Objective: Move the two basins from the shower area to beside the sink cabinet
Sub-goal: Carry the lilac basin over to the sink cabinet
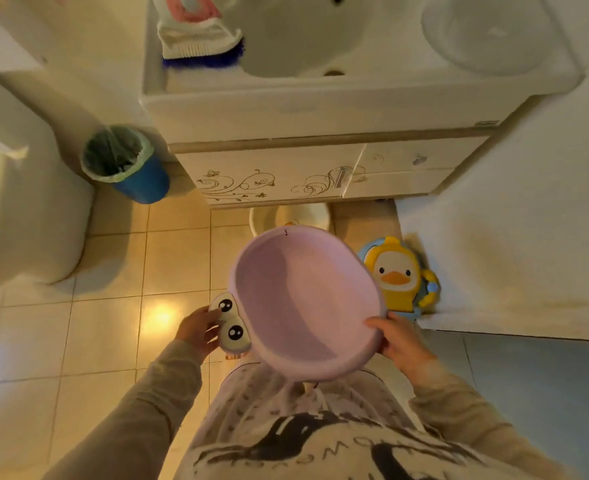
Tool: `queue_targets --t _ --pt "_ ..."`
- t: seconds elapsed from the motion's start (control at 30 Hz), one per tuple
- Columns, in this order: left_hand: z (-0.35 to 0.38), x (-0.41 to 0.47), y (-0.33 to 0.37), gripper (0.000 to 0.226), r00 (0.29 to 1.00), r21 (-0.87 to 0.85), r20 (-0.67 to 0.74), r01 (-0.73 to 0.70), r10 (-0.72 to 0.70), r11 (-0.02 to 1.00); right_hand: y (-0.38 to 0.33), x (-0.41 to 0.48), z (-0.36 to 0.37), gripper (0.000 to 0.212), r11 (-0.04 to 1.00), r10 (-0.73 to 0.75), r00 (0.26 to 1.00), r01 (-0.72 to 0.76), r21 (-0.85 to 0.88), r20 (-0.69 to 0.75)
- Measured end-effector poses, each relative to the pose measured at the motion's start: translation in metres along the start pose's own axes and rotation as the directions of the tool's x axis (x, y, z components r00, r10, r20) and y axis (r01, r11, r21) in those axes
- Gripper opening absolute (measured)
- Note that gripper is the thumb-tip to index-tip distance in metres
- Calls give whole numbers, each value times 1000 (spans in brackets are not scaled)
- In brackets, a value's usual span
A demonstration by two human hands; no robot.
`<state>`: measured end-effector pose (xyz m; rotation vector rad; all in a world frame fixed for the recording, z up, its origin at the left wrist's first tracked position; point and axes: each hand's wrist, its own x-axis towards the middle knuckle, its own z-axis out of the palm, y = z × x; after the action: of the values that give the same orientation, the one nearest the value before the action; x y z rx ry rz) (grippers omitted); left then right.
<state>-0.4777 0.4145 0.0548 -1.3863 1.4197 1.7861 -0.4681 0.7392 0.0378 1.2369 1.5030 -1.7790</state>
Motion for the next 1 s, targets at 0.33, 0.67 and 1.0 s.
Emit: queue_targets --t 0.33,0.67,1.0 --pt "25 25 -17 18 992 -46 -99 74 -79 996 -14 56 -10 30 979 134 991 -132 -157 3" --pt "60 202 -30 15 972 110 -180 171 -149 979 9 214 21 33 947 120 984 -153 -281 -132" --pt "113 417 -8 16 1000 285 -24 18 -12 958 -17 449 88 21 917 -76 988 17 -397 -132"
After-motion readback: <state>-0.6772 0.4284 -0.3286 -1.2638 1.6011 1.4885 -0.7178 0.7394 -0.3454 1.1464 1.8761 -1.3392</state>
